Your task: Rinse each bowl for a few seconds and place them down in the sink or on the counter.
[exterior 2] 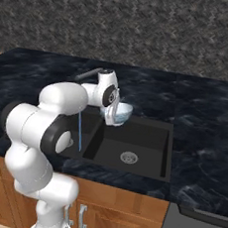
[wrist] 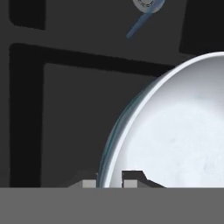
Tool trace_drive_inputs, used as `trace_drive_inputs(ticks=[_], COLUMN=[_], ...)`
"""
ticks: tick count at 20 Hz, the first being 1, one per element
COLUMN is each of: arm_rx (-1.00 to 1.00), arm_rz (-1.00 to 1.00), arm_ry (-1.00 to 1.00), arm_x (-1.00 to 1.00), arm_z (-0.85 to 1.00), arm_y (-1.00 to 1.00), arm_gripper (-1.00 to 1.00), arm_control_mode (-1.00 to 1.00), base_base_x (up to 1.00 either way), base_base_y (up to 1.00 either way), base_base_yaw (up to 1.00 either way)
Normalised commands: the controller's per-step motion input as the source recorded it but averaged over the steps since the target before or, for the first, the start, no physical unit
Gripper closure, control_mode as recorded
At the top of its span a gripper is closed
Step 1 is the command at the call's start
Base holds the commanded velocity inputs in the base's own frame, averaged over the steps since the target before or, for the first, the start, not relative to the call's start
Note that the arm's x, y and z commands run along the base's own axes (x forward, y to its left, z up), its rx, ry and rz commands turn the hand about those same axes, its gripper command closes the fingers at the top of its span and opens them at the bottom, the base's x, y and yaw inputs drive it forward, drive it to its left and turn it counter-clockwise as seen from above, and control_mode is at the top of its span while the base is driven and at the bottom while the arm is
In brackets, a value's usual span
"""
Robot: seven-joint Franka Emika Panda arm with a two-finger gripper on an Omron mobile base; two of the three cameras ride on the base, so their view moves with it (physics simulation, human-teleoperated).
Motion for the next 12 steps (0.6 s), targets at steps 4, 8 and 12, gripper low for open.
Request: trace_drive_inputs(ticks=[4,8,12], arm_rx=[0.00,0.00,0.00], arm_rz=[-0.31,-0.30,-0.26], arm_ry=[-0.03,-0.06,-0.07], arm_x=[-0.01,-0.03,-0.11], arm_z=[0.01,0.04,0.10], arm_y=[-0.36,-0.34,-0.39], arm_gripper=[1.00,1.00,1.00], arm_control_mode=[-1.00,-1.00,-1.00], base_base_x=[0.00,0.00,0.00], base_base_y=[0.00,0.00,0.00], base_base_yaw=[0.00,0.00,0.00])
